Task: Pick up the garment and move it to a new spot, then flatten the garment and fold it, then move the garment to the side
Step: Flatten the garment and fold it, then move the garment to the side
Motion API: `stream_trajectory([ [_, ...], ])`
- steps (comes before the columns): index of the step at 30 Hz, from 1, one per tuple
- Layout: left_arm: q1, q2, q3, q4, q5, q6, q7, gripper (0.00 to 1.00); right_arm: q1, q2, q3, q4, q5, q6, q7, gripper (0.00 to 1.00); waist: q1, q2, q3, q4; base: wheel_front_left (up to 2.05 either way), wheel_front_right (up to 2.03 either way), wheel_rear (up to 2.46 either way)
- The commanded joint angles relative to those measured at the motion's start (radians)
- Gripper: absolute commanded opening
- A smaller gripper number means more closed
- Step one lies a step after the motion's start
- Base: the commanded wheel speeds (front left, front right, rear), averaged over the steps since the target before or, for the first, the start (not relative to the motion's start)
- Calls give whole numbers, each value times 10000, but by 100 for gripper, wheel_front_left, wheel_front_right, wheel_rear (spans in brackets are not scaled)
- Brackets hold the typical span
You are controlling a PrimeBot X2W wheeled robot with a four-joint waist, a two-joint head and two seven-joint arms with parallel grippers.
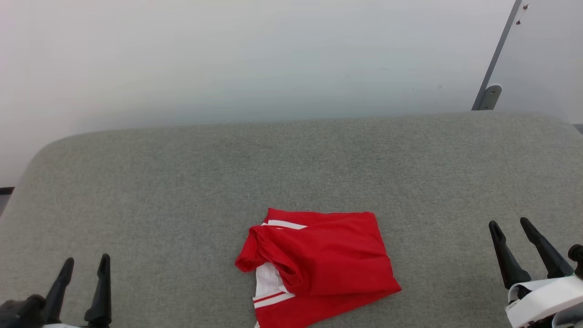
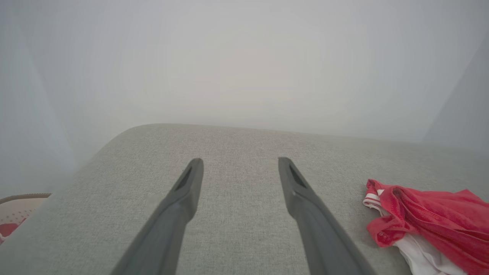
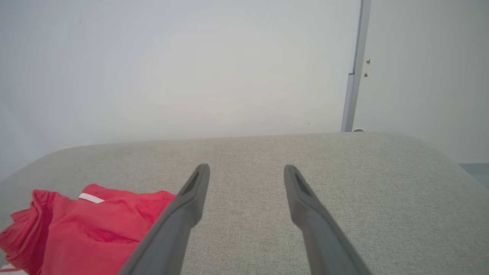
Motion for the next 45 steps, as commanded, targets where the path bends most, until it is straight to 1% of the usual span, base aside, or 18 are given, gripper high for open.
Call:
stream_trajectory([
  [1, -10, 35, -43, -14, -107, -20, 5, 100, 118, 38, -52, -52, -59, -17, -43, 100, 0, -1, 2, -2, 0, 0, 0],
  [6, -64, 131, -184, 61, -138, -20, 5, 100, 175, 49, 21, -34, -70, -17, -45, 100, 0, -1, 0, 86, 0, 0, 0],
  [11, -132, 159, -255, 116, -167, -20, 5, 100, 34, 83, 369, 35, 64, -17, 104, 100, 0, -1, -8, 408, 0, 0, 0],
  [16, -108, 81, -232, 110, -122, -20, 5, 100, -278, 150, 834, 142, 279, -17, 544, 100, 0, -1, 21, 945, 0, 0, 0],
  [22, -64, 8, -280, 56, -205, -20, 5, 100, -695, 214, 1403, 500, 533, -17, 1335, 100, 0, -1, 134, 1739, 0, 0, 0],
  [28, -203, 6, -480, 66, -315, -20, 5, 100, -1092, 201, 1734, 1247, 828, -17, 2403, 100, 0, -1, 473, 2436, 0, 0, 0],
  [32, -340, -23, -537, 92, -418, -20, 5, 100, -1378, 239, 1754, 1767, 1021, -17, 3225, 100, 0, -1, 717, 2703, 0, 0, 0],
  [37, -507, -86, -633, 154, -545, -20, 5, 100, -1780, 272, 1811, 2361, 1066, -17, 4399, 100, 0, -1, 1020, 2876, 0, 0, 0],
  [45, -799, -149, -801, 262, -618, -20, 5, 100, -2187, 832, 1864, 3262, 1650, -19, 6551, 100, 0, -1, 1325, 2960, 0, 0, 0],
])
